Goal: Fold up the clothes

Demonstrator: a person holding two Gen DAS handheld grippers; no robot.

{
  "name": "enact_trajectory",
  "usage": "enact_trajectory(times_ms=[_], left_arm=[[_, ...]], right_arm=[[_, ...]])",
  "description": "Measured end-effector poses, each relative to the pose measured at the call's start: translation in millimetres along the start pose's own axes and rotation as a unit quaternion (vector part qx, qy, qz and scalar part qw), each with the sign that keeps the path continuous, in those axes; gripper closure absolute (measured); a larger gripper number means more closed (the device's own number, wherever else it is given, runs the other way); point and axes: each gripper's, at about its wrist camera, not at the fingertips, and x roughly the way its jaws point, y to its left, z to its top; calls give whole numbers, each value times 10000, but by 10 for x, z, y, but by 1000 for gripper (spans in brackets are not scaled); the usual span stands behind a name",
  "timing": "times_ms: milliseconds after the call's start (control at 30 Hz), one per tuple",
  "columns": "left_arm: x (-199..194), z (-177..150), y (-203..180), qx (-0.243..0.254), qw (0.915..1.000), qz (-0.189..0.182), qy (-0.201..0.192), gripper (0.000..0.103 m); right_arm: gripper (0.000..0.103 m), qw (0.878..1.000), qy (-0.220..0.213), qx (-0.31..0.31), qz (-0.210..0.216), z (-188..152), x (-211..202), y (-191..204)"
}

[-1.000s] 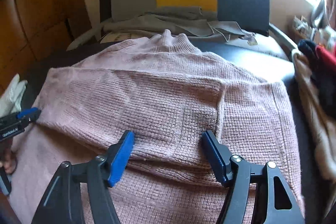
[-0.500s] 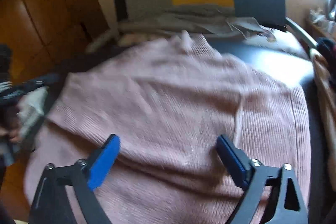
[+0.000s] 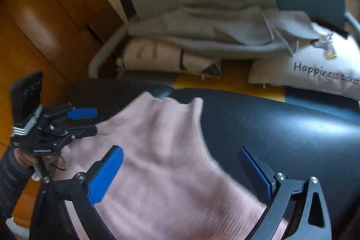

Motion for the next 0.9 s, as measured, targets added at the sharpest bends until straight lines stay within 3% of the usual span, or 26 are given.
enact_trajectory(times_ms=[67,133,200,267,467,533,567,600,633,733,900], left_arm=[[176,109,15,29,9999,54,96,53],[269,163,20,54,9999,73,111,53],[360,216,26,79,9998,92,125,53],[415,252,9,34,9998,137,149,53],[458,267,-77,98,9998,-29,185,52],[460,262,-67,4,9998,122,138,64],[461,263,-55,-58,9997,219,116,78],[453,262,-33,-136,9997,156,106,95],[445,264,-11,-275,9996,-45,99,98],[409,214,-114,-123,9999,96,-28,99],[219,169,-169,-246,9991,17,-338,99]], right_arm=[[1,9999,42,73,83,78,98,-95],[14,9998,114,112,118,126,179,-146],[39,9999,74,-72,-92,166,214,-128],[53,9999,110,-81,-106,194,243,-142],[56,9987,349,-37,367,231,301,-98],[58,9991,329,-137,226,222,330,-48],[66,9992,321,-194,135,219,342,-24],[85,9992,336,-230,25,217,350,-9],[95,9990,360,-254,-88,215,357,4],[96,9985,335,-386,-188,183,331,89],[96,9986,134,-465,-191,135,176,196]])
